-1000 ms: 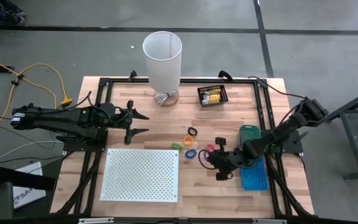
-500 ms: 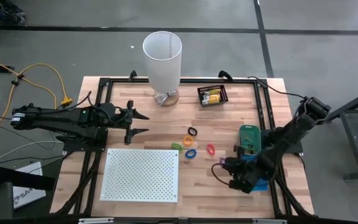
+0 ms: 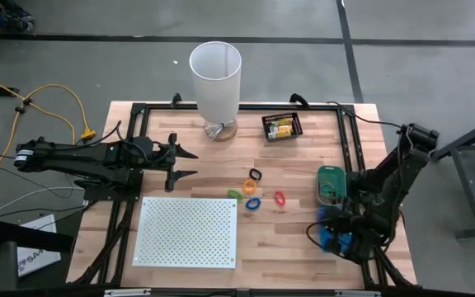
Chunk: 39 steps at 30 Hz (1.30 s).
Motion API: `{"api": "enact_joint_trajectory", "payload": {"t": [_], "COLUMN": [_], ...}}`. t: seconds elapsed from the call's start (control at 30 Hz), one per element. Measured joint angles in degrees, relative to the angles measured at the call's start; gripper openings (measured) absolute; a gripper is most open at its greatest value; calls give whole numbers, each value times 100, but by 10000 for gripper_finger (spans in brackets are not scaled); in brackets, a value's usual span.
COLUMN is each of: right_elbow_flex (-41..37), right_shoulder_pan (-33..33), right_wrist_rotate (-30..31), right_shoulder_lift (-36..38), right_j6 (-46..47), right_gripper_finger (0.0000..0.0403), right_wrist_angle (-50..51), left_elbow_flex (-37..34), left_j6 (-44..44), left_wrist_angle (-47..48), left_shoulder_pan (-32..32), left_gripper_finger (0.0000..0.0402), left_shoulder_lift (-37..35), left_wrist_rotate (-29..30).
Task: Pick & Place Office Desk Supplies
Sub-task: Put the violet spring keychain into the blue bin
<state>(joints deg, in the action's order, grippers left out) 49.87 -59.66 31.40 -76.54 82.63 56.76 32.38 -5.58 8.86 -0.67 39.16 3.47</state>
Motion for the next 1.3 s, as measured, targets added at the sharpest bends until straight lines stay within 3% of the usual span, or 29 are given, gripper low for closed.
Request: {"api": "enact_joint_trajectory", "payload": {"t": [0.4,1.0,1.3], "right_elbow_flex": [2,2,2], "right_shoulder_pan": [-573,-587,-587], "right_wrist_rotate": [-691,-1360,-1353], "right_shoulder_lift": [104,-788,-786], "right_j6": [1053,1635,1637], "right_gripper_finger": [17,17,58], "right_wrist_angle": [386,157,147], "left_elbow_flex": [0,0,0], "left_j6": [0,0,0], "left_wrist_angle": [0,0,0], "left_shoulder_pan": [0,-2,-2], "left_gripper_finger": [221,221,221], "left_shoulder_lift": [0,0,0], "left_wrist_rotate": [2,0,2]}}
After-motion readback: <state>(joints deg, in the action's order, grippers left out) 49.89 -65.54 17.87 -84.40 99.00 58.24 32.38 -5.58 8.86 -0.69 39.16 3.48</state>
